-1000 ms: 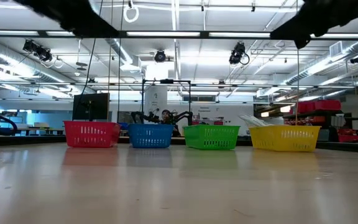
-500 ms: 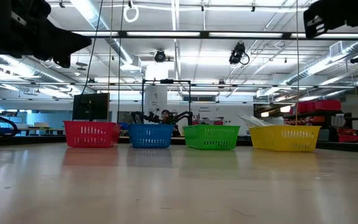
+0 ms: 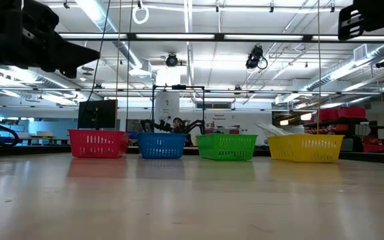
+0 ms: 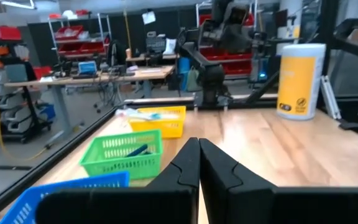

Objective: Pick & Place Travel size toiletries
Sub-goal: Return to Home Position

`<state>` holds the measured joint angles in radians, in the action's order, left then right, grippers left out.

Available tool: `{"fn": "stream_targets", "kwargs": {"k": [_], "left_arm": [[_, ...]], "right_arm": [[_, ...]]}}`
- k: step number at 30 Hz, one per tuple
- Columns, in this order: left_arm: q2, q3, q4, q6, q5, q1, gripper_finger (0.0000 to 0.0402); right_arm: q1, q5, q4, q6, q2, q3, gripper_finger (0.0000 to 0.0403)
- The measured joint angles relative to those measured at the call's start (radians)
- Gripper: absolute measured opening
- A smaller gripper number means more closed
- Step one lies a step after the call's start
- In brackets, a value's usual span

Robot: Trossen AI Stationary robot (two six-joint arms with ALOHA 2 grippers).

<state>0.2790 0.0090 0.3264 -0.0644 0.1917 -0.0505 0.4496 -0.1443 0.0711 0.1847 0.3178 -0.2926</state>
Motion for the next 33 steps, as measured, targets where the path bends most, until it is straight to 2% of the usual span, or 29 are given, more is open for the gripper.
{"fn": "stream_targets", "kwargs": {"k": [6,9,13,16,19,22,26,33], "left_arm": [[0.002,0.0,0.026,-0.024,-0.012,0.024,0.0005],[0.002,-0.001,0.052,-0.063,0.031,0.03,0.0006],[0.002,-0.001,0.08,-0.084,0.065,0.03,0.0009],[0.002,-0.001,0.092,-0.019,0.066,0.03,0.0016],[0.002,-0.001,0.091,0.0,0.066,0.03,0.0022],[0.002,-0.001,0.09,0.0,0.066,0.03,0.0024],[0.002,-0.002,0.09,-0.021,0.066,0.03,0.0021],[0.002,-0.002,0.09,-0.064,0.066,0.03,0.0022]], "right_arm": [[-0.008,0.016,-0.016,0.056,-0.119,0.081,0.0],[-0.028,0.031,-0.061,0.073,-0.161,0.132,0.0],[-0.07,0.124,-0.063,0.082,-0.197,0.177,0.0],[-0.109,0.192,-0.113,0.106,-0.209,0.206,0.0],[-0.156,0.202,-0.115,0.112,-0.21,0.214,0.0],[-0.205,0.222,-0.116,0.114,-0.21,0.22,0.0],[-0.264,0.31,-0.187,0.099,-0.21,0.267,0.0],[-0.334,0.349,-0.185,0.031,-0.208,0.283,0.0]]}}
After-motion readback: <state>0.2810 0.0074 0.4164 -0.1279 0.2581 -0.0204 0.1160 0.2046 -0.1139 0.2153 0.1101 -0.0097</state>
